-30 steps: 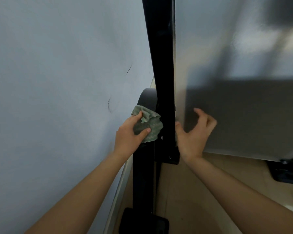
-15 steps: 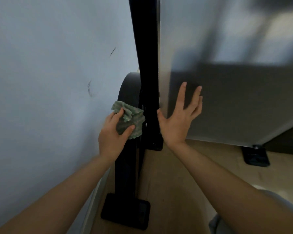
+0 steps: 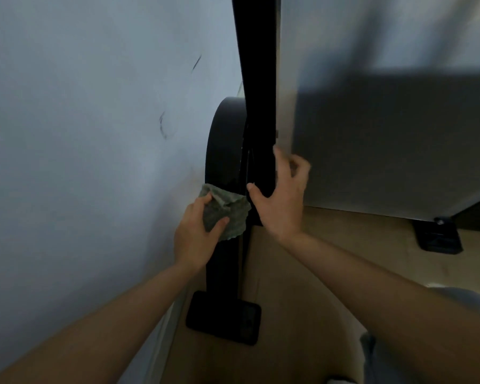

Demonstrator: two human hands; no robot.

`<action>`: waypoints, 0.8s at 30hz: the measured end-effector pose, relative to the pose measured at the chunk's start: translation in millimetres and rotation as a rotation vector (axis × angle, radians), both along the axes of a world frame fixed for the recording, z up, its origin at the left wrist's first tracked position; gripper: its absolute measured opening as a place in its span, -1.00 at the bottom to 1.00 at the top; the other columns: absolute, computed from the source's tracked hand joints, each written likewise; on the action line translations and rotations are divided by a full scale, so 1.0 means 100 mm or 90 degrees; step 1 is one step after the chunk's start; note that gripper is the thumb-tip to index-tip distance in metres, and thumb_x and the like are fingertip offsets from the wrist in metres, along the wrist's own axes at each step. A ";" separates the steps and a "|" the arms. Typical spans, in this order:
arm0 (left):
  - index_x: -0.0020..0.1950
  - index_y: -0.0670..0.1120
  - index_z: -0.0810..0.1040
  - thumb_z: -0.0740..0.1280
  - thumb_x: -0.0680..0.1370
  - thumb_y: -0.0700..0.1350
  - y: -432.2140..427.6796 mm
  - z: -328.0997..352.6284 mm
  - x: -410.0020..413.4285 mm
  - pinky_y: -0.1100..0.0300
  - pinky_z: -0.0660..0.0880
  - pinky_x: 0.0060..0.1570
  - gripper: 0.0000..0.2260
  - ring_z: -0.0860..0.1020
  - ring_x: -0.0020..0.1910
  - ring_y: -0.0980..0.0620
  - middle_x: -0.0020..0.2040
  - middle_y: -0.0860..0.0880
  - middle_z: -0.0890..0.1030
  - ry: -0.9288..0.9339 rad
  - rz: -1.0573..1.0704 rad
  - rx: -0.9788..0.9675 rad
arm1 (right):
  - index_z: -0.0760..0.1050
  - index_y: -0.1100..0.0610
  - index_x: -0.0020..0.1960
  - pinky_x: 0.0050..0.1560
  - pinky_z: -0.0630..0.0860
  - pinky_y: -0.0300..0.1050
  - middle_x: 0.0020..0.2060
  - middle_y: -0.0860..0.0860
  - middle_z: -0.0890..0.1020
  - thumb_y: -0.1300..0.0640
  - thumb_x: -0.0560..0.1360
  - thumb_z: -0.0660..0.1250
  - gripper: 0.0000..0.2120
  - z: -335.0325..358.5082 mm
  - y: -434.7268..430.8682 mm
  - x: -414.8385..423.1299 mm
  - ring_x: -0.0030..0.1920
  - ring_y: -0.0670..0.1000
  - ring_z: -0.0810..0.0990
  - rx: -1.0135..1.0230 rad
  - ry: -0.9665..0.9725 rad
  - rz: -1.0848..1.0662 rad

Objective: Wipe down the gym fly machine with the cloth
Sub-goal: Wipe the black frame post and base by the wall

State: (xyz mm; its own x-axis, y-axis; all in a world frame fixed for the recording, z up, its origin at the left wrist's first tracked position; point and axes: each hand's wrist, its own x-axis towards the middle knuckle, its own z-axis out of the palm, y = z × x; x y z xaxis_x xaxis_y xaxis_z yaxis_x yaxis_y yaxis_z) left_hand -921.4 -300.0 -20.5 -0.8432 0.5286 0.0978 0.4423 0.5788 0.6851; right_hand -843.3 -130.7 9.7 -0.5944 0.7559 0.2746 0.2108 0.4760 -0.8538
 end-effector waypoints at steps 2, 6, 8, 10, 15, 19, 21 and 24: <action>0.46 0.03 0.41 0.44 0.56 -0.05 -0.04 0.00 0.02 -0.07 0.59 0.08 -0.52 0.57 0.13 -0.01 0.21 -0.03 0.55 -0.002 -0.003 -0.012 | 0.39 0.06 0.46 0.21 0.54 -0.08 0.19 -0.03 0.43 0.14 0.47 0.50 -0.40 -0.08 -0.24 0.06 0.14 -0.04 0.50 -0.118 -0.014 0.070; 0.46 0.00 0.46 0.42 0.54 -0.18 -0.11 0.05 0.03 -0.07 0.60 0.08 -0.52 0.55 0.10 0.00 0.22 -0.03 0.49 0.024 -0.007 -0.012 | 0.47 0.07 0.39 0.24 0.49 -0.30 0.16 -0.09 0.44 0.25 0.46 0.49 -0.48 -0.27 -0.58 0.13 0.14 -0.18 0.48 -0.172 -0.030 0.169; 0.47 -0.02 0.47 0.41 0.54 -0.24 -0.07 0.13 0.00 0.00 0.59 0.09 -0.50 0.51 0.10 0.07 0.23 -0.04 0.45 0.070 -0.054 0.002 | 0.42 0.09 0.46 0.25 0.30 -0.56 0.25 -0.10 0.35 0.30 0.45 0.46 -0.40 -0.32 -0.64 0.12 0.22 -0.23 0.40 -0.184 -0.012 0.204; 0.51 -0.07 0.44 0.38 0.54 -0.33 0.01 0.21 -0.08 0.05 0.56 0.18 -0.46 0.47 0.19 0.06 0.27 -0.07 0.43 0.117 -0.120 0.004 | 0.36 0.12 0.51 0.25 0.19 -0.63 0.35 -0.05 0.32 0.34 0.48 0.42 -0.37 -0.32 -0.62 0.08 0.28 -0.28 0.31 -0.199 -0.005 0.208; 0.50 -0.13 0.44 0.33 0.55 -0.36 0.27 0.34 -0.29 -0.04 0.49 0.27 -0.49 0.47 0.27 -0.09 0.29 -0.12 0.45 0.168 -0.125 0.018 | 0.41 0.09 0.47 0.43 0.27 -0.40 0.41 -0.03 0.44 0.40 0.51 0.34 -0.44 -0.17 -0.33 -0.11 0.40 -0.21 0.35 -0.223 0.054 0.178; 0.51 -0.07 0.44 0.38 0.56 -0.27 0.42 0.39 -0.43 0.12 0.38 0.30 -0.49 0.41 0.29 -0.11 0.33 -0.13 0.45 0.219 -0.117 0.016 | 0.38 0.06 0.47 0.27 0.40 -0.43 0.31 -0.05 0.54 0.37 0.52 0.33 -0.44 -0.09 -0.08 -0.25 0.33 -0.16 0.48 -0.250 0.098 0.188; 0.49 -0.04 0.47 0.42 0.55 -0.23 0.47 0.40 -0.47 0.16 0.35 0.26 -0.50 0.39 0.27 -0.12 0.36 -0.14 0.45 0.256 -0.132 0.003 | 0.38 0.08 0.46 0.29 0.44 -0.37 0.30 -0.01 0.56 0.37 0.52 0.35 -0.45 -0.12 0.00 -0.29 0.33 -0.09 0.52 -0.259 0.099 0.195; 0.45 -0.05 0.52 0.46 0.53 -0.20 0.45 0.34 -0.49 0.14 0.40 0.21 -0.53 0.41 0.21 -0.15 0.35 -0.17 0.46 0.309 -0.151 -0.006 | 0.42 0.14 0.44 0.34 0.49 -0.15 0.27 0.03 0.60 0.34 0.53 0.38 -0.50 -0.23 0.02 -0.25 0.30 -0.05 0.56 -0.297 0.079 0.216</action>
